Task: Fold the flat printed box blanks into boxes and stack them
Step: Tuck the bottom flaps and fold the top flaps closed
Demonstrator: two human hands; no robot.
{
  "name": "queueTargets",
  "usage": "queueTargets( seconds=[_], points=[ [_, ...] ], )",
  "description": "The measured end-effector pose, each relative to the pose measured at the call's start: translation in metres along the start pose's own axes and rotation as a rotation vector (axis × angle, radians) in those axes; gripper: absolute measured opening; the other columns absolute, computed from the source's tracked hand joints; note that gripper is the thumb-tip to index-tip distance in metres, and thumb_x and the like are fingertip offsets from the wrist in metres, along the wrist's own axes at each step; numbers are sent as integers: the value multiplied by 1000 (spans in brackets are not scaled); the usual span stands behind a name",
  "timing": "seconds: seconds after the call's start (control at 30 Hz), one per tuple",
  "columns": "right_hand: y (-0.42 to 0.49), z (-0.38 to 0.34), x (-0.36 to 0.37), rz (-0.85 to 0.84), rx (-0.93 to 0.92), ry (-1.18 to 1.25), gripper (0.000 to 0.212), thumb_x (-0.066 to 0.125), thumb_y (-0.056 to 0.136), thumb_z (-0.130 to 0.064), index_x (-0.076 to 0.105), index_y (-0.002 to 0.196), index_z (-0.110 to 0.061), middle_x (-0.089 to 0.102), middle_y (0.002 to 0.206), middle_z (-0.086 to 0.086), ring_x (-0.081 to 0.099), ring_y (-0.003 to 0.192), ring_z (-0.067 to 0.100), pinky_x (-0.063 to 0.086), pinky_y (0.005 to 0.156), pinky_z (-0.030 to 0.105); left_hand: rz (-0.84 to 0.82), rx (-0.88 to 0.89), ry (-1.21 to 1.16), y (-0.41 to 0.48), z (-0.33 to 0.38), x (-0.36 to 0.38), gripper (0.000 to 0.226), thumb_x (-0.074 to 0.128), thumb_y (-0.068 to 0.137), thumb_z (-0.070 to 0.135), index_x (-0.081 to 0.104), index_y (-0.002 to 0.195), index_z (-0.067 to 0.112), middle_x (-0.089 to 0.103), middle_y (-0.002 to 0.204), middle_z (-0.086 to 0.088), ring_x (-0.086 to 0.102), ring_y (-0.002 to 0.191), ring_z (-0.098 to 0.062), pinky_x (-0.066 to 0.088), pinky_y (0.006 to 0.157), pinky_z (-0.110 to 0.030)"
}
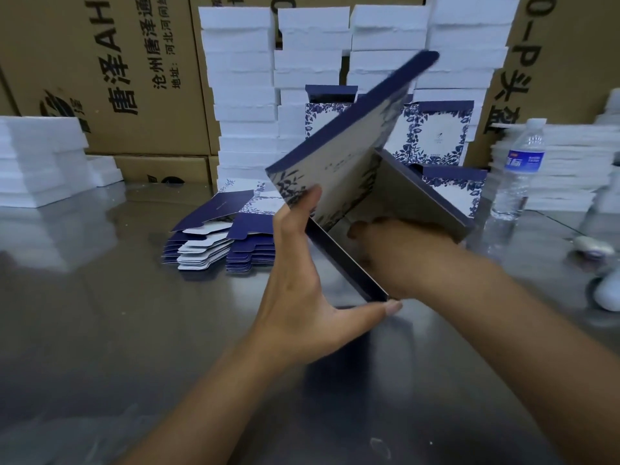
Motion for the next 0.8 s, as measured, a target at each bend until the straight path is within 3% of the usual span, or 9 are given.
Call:
queueTargets(
  seconds=[0.1,0.23,0.4,0.63,0.73,0.8],
  points=[
    [14,-2,9,-112,21,-64,44,52,90,-24,41,132,-20,44,130,7,45,121,29,37,83,38,-4,37,-3,0,2,2,108,78,58,51,10,140,33,20,140,17,28,134,-2,24,106,-11],
    [24,-4,21,-200,37,-152,43,45,95,-27,38,137,-17,32,137,9,42,124,31,37,97,43,-2,0,-34,-1,1,3,109,78,57,51,10,140,38,23,140,14,32,133,-3,26,104,-9],
    [29,-7,21,-166,60,-145,36,45,95,-28,44,130,-15,43,131,7,48,120,27,38,88,37,18,-18,-53,0,-3,3,109,79,57,51,10,140,36,20,141,19,29,135,-1,24,106,-10],
    [27,-7,18,-277,54,-146,28,47,94,-24,51,120,-16,54,122,5,54,110,26,35,78,33,29,-31,-49,1,-5,2,110,80,55,52,10,139,40,20,140,20,29,134,-1,23,105,-9],
    [23,-7,7,-101,-14,-73,26,46,93,-26,54,116,-19,59,109,4,58,100,26,40,72,33,44,-39,-35,1,-6,1,110,79,55,52,10,139,37,19,140,21,28,135,-1,22,107,-10],
    [16,-5,1,247,-80,129,20,47,91,-27,58,106,-20,61,86,2,61,79,27,46,62,31,50,-54,-23,1,-7,1,109,78,56,52,11,140,31,20,140,19,27,136,-1,22,108,-11]
  ],
)
Point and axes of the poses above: each hand's wrist, its own y-axis towards the middle knuckle, its own x-axis out of the palm, z = x × y, the point moved 1 cm from there along y, towards the middle knuckle
